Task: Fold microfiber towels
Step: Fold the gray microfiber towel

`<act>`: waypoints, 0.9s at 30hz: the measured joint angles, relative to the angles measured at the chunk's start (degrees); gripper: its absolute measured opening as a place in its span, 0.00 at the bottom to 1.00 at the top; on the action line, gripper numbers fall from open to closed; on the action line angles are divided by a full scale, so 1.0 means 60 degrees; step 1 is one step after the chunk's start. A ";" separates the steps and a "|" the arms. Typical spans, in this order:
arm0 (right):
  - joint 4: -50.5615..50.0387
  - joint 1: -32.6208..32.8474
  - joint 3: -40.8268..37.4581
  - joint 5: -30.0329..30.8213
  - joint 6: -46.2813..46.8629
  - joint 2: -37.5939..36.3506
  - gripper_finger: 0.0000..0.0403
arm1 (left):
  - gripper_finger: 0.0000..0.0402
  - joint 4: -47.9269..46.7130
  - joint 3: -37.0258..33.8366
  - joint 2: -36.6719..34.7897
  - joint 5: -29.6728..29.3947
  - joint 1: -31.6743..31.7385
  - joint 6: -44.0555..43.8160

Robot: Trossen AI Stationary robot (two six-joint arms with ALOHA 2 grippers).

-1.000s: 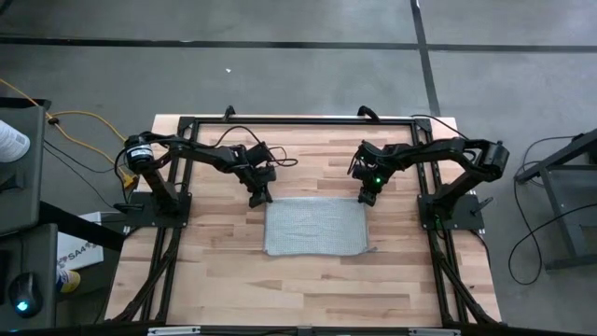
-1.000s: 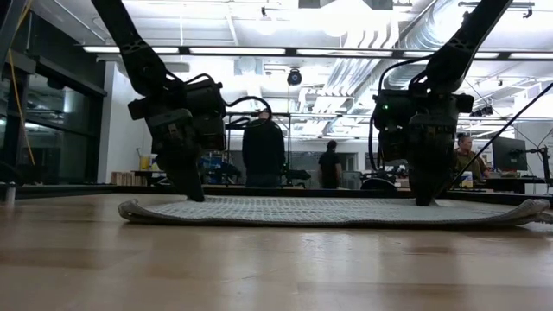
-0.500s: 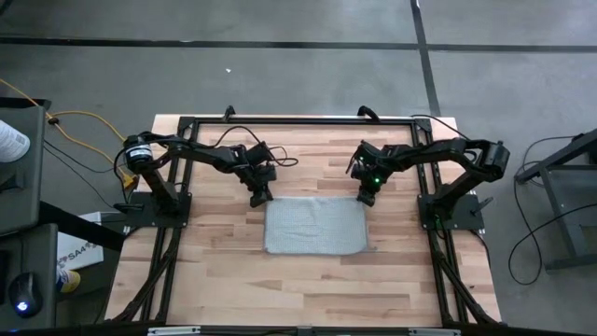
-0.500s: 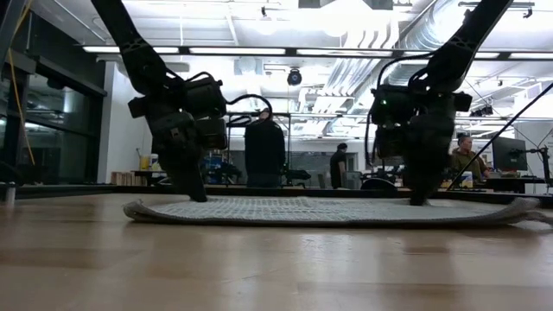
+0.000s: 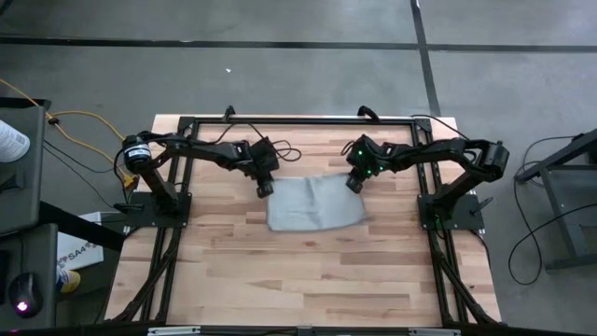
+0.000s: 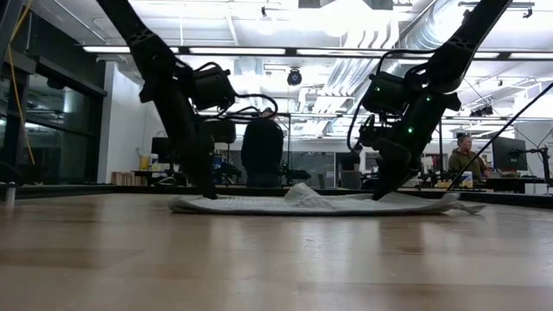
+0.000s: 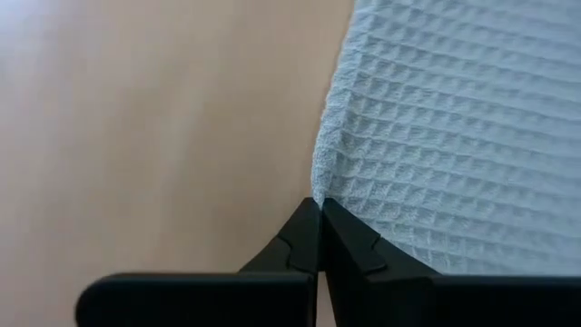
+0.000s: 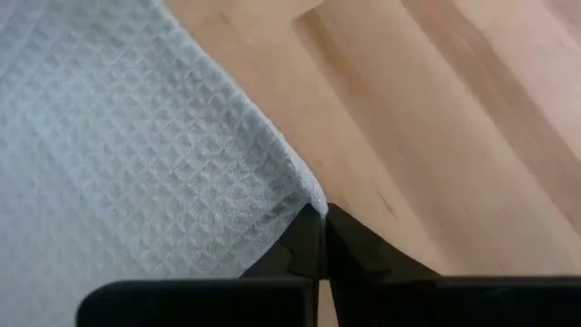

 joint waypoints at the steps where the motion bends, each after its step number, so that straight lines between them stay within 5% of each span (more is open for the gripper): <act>1: -0.0027 0.0000 0.0002 0.0038 0.0001 -0.0002 0.01 | 0.00 -0.0176 0.0089 0.0004 -0.0320 0.0011 0.0011; 14: -0.0645 0.0608 -0.0035 0.1070 -0.0033 -0.1479 0.01 | 0.00 -0.0973 0.0284 -0.0616 -0.1997 -0.0481 0.0226; 27: -0.2139 0.2116 -0.0046 0.1001 0.0511 -0.2490 0.01 | 0.00 -0.1192 0.0035 -0.0820 -0.3553 -0.2650 -0.0746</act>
